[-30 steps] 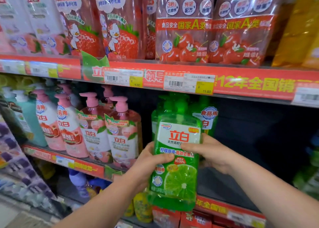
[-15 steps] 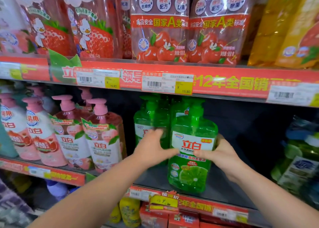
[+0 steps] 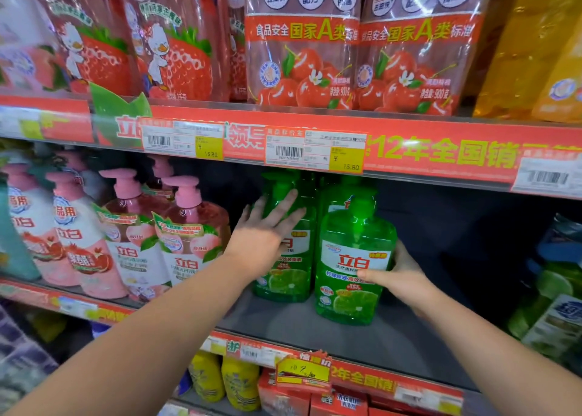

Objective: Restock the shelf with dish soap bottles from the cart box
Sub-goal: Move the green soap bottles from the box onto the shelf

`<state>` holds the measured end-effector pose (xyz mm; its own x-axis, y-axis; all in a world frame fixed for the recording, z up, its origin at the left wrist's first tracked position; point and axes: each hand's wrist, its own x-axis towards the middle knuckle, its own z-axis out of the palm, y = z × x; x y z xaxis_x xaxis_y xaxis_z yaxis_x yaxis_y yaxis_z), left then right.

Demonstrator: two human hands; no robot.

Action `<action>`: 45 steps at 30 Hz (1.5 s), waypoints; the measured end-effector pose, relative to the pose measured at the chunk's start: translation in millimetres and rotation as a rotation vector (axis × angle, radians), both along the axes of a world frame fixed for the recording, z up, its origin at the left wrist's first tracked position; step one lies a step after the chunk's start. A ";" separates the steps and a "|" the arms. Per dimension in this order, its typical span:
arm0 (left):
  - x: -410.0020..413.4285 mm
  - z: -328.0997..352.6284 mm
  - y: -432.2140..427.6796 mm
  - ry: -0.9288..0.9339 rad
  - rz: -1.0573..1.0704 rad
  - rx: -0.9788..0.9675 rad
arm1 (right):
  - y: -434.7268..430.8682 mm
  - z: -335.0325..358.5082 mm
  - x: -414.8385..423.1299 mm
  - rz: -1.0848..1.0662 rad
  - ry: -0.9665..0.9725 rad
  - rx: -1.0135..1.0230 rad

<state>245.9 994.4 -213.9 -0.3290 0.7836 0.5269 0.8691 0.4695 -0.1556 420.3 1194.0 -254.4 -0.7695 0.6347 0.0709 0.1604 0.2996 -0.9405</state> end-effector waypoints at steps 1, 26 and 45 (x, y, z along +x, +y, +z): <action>-1.1 0.6 -0.5 0.006 -0.006 -0.003 | 2.6 1.2 -1.1 0.007 -0.018 0.025; -11.6 -3.6 -0.7 0.049 -0.066 0.019 | 2.3 11.0 -21.1 0.023 -0.225 0.142; 35.5 13.7 -25.8 0.031 -0.047 -0.207 | -74.1 58.3 44.8 -0.285 -0.585 0.989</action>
<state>281.3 968.6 -200.3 -0.2756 0.8903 0.3625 0.8827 0.3837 -0.2715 465.1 1119.9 -196.1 -0.6880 0.6553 0.3119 0.6678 0.7398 -0.0814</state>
